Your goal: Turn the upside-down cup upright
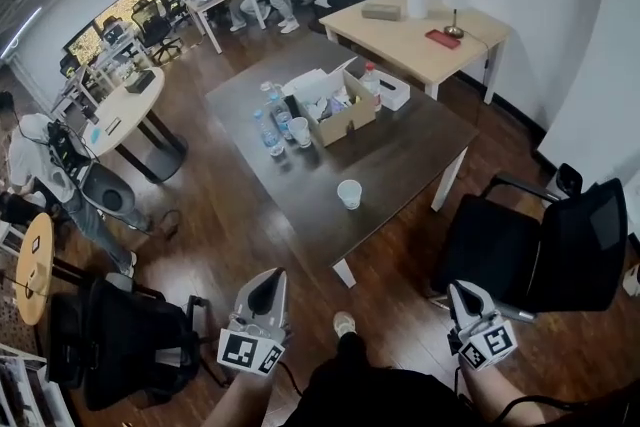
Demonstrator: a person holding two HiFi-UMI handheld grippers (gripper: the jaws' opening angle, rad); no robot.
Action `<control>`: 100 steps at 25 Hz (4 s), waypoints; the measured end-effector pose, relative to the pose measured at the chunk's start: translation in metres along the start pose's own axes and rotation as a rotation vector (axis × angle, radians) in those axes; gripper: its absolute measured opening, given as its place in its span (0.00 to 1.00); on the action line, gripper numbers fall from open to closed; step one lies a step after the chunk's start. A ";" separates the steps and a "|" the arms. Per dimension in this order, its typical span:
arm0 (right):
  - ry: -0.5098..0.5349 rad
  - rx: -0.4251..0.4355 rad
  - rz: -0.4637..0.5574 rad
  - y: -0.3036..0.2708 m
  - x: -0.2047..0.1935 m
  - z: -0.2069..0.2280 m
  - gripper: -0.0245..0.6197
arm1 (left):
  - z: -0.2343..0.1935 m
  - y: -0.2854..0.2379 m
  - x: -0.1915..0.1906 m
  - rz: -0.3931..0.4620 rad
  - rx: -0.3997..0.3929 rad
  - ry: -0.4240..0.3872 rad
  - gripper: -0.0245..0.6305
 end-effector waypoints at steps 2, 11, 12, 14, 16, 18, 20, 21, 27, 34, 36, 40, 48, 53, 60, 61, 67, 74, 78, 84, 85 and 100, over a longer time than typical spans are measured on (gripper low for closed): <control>0.011 0.009 0.010 -0.022 0.008 -0.004 0.04 | -0.016 -0.014 -0.007 0.001 0.008 0.011 0.04; 0.041 -0.017 -0.005 -0.087 0.029 -0.011 0.04 | -0.068 -0.070 -0.010 0.048 -0.061 0.033 0.04; 0.041 -0.024 -0.004 -0.095 0.029 -0.011 0.04 | -0.076 -0.073 -0.012 0.050 -0.060 0.045 0.04; 0.040 -0.028 -0.005 -0.114 0.030 -0.012 0.04 | -0.091 -0.081 -0.014 0.055 -0.062 0.049 0.04; 0.044 -0.018 -0.006 -0.136 0.029 -0.016 0.04 | -0.105 -0.089 -0.019 0.060 -0.069 0.044 0.04; 0.048 -0.007 0.001 -0.158 0.029 -0.022 0.04 | -0.120 -0.096 -0.027 0.059 -0.069 0.051 0.04; 0.055 -0.002 0.010 -0.175 0.031 -0.028 0.04 | -0.133 -0.103 -0.034 0.060 -0.076 0.061 0.04; 0.064 0.003 0.012 -0.181 0.033 -0.031 0.04 | -0.138 -0.106 -0.037 0.064 -0.082 0.062 0.04; 0.172 -0.021 -0.021 -0.171 0.036 -0.011 0.04 | -0.144 -0.128 -0.067 0.083 -0.090 0.124 0.04; 0.145 -0.061 -0.027 -0.195 0.064 -0.012 0.04 | -0.161 -0.124 -0.055 0.149 -0.049 0.135 0.04; 0.162 -0.015 -0.050 -0.210 0.064 -0.019 0.04 | -0.166 -0.121 -0.047 0.154 -0.033 0.122 0.04; 0.158 0.038 -0.114 -0.243 0.054 -0.007 0.04 | -0.168 -0.119 -0.045 0.125 -0.008 0.110 0.04; 0.151 0.168 -0.287 -0.318 0.027 0.029 0.04 | -0.174 -0.134 -0.040 -0.001 0.052 0.078 0.04; 0.178 0.236 -0.452 -0.359 -0.006 0.051 0.04 | -0.185 -0.135 -0.029 -0.046 0.126 0.036 0.04; 0.171 0.284 -0.581 -0.381 -0.047 0.069 0.05 | -0.188 -0.120 -0.021 -0.103 0.211 0.007 0.04; 0.177 0.292 -0.615 -0.382 -0.054 0.071 0.08 | -0.188 -0.117 -0.023 -0.109 0.221 0.006 0.04; 0.188 0.299 -0.745 -0.385 -0.084 0.077 0.21 | -0.184 -0.112 -0.030 -0.137 0.258 0.022 0.04; 0.234 0.276 -0.798 -0.398 -0.097 0.081 0.21 | -0.183 -0.087 -0.020 -0.162 0.311 -0.003 0.04; 0.242 0.253 -0.824 -0.403 -0.101 0.085 0.19 | -0.185 -0.070 -0.022 -0.183 0.361 0.000 0.04; 0.254 0.256 -0.835 -0.407 -0.103 0.082 0.13 | -0.184 -0.068 -0.020 -0.181 0.377 -0.005 0.04; 0.261 0.254 -0.830 -0.408 -0.102 0.082 0.11 | -0.184 -0.068 -0.019 -0.181 0.379 -0.006 0.04; 0.424 0.162 -0.755 -0.432 -0.067 0.114 0.08 | -0.182 -0.069 -0.009 -0.195 0.370 -0.060 0.04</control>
Point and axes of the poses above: the fingertips, and each gripper's own axes: y backward along the fingers, z to its right, x out of its top, the point moved 4 cm from there along y, backward along the fingers, and after that the axes turned 13 degrees about -y, right-handed, at the moved point
